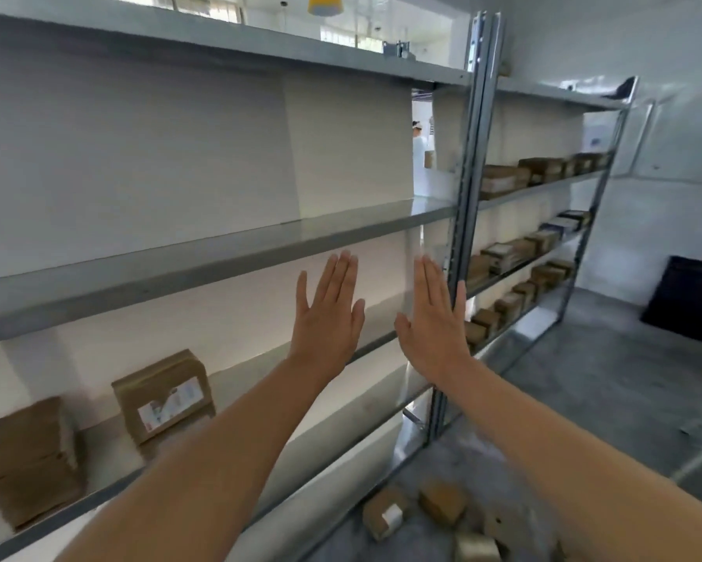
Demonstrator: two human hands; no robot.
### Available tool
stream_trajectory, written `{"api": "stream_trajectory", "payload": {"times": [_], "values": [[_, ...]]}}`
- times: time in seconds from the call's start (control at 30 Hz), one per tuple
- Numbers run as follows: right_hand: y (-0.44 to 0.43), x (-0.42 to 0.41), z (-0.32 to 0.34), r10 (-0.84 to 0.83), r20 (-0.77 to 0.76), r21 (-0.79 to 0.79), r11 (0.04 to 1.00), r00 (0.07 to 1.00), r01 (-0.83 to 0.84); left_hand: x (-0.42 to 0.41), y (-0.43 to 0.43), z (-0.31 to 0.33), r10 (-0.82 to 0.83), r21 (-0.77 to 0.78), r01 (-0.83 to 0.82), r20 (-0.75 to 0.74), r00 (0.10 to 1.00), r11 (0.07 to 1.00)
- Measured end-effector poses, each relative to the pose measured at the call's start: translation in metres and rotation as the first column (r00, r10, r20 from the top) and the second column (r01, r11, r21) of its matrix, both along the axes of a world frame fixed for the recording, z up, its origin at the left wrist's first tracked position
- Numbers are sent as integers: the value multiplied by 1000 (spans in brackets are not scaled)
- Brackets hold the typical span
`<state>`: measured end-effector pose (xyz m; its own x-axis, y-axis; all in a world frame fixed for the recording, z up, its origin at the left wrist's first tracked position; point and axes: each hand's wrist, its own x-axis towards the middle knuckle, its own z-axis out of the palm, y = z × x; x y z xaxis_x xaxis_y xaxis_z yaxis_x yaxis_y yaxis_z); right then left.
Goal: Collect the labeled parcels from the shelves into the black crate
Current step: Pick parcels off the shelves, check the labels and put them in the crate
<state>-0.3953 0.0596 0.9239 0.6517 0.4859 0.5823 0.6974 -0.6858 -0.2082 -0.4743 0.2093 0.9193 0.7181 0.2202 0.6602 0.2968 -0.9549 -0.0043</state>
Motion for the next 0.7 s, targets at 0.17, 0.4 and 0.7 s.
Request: {"api": "stream_trajectory", "payload": {"times": [0.17, 0.4, 0.7], "values": [[4, 41, -15, -133, -39, -50, 990, 990, 131, 63, 12, -21, -80, -35, 79, -38, 996, 996], [17, 87, -18, -279, -43, -161, 950, 959, 269, 135, 36, -26, -267, -100, 263, -29, 963, 960], [16, 115, -36, -401, -71, -184, 905, 913, 383, 187, 16, -75, -450, -135, 438, -73, 890, 889]]}}
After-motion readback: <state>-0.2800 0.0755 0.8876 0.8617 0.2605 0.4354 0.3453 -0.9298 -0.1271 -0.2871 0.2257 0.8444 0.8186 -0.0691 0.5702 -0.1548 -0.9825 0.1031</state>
